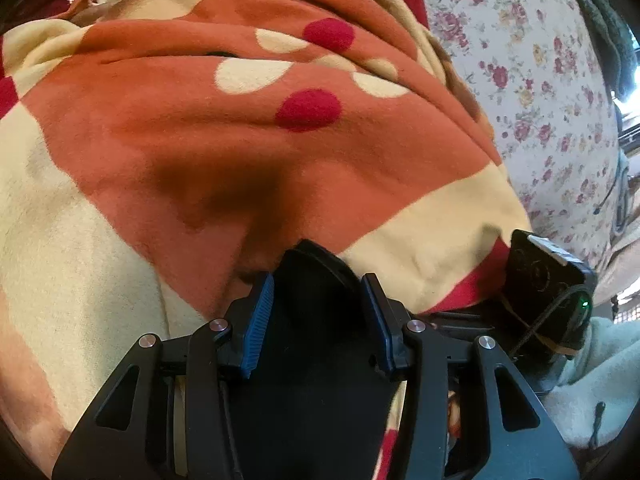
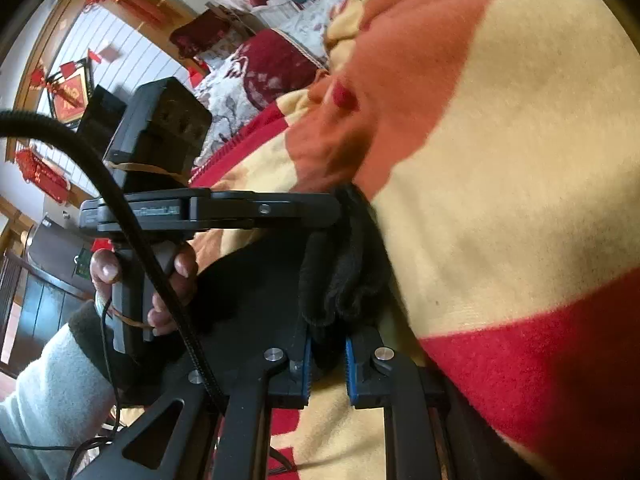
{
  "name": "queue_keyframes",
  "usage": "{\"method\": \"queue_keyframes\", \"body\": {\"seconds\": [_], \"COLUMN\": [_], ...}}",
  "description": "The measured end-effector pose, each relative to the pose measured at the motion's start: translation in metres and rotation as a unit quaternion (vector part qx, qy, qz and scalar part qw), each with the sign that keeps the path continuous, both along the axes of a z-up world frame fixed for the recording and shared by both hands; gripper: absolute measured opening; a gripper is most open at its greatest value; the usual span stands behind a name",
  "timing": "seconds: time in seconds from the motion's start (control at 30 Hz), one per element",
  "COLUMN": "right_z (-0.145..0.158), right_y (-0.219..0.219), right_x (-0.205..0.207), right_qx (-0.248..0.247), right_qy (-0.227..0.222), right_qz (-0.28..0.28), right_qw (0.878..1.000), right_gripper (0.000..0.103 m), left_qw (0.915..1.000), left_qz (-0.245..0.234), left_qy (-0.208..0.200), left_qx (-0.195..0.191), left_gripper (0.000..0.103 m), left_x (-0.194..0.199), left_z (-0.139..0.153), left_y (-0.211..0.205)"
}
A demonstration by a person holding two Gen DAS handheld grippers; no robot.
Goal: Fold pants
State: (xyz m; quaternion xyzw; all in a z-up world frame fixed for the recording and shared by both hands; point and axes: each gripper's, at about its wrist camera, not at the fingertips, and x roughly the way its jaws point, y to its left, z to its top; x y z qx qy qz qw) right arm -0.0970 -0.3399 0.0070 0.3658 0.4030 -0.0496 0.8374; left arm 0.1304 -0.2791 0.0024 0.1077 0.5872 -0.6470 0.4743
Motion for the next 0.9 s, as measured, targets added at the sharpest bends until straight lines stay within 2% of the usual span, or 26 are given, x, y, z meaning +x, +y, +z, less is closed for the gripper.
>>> {"method": "queue_keyframes", "body": {"seconds": [0.03, 0.07, 0.3, 0.4, 0.5, 0.57, 0.63, 0.9], "right_z": [0.000, -0.002, -0.007, -0.008, -0.008, -0.009, -0.009, -0.004], "right_y": [0.000, 0.000, 0.001, 0.001, 0.001, 0.002, 0.003, 0.003], "right_x": [0.001, -0.001, 0.003, 0.006, 0.006, 0.008, 0.009, 0.009], "right_qx": [-0.001, 0.000, 0.005, 0.006, 0.005, 0.002, 0.000, 0.007], "right_qy": [0.001, 0.003, 0.011, 0.012, 0.013, 0.015, 0.016, 0.000], "right_qz": [0.002, 0.003, 0.008, 0.008, 0.009, 0.010, 0.011, 0.018], "right_qw": [1.000, 1.000, 1.000, 1.000, 1.000, 1.000, 1.000, 1.000], "right_gripper": [0.012, 0.012, 0.012, 0.012, 0.012, 0.012, 0.012, 0.011], "left_qw": [1.0000, 0.9999, 0.9998, 0.9990, 0.9964, 0.9946, 0.9939, 0.9936], "left_qz": [-0.001, -0.001, 0.019, 0.012, -0.011, -0.016, -0.015, 0.008], "left_qy": [0.005, 0.010, 0.003, -0.026, -0.077, -0.096, -0.103, -0.112], "left_qx": [-0.002, -0.003, 0.009, 0.034, 0.035, 0.036, 0.037, 0.012], "left_gripper": [0.054, 0.056, 0.056, 0.056, 0.056, 0.049, 0.037, 0.013], "left_x": [0.001, 0.001, -0.002, -0.008, -0.023, -0.029, -0.030, -0.034], "left_z": [0.000, -0.001, -0.005, -0.009, -0.008, -0.008, -0.007, 0.006], "left_y": [0.000, 0.000, -0.009, -0.016, -0.021, -0.024, -0.024, -0.012]}}
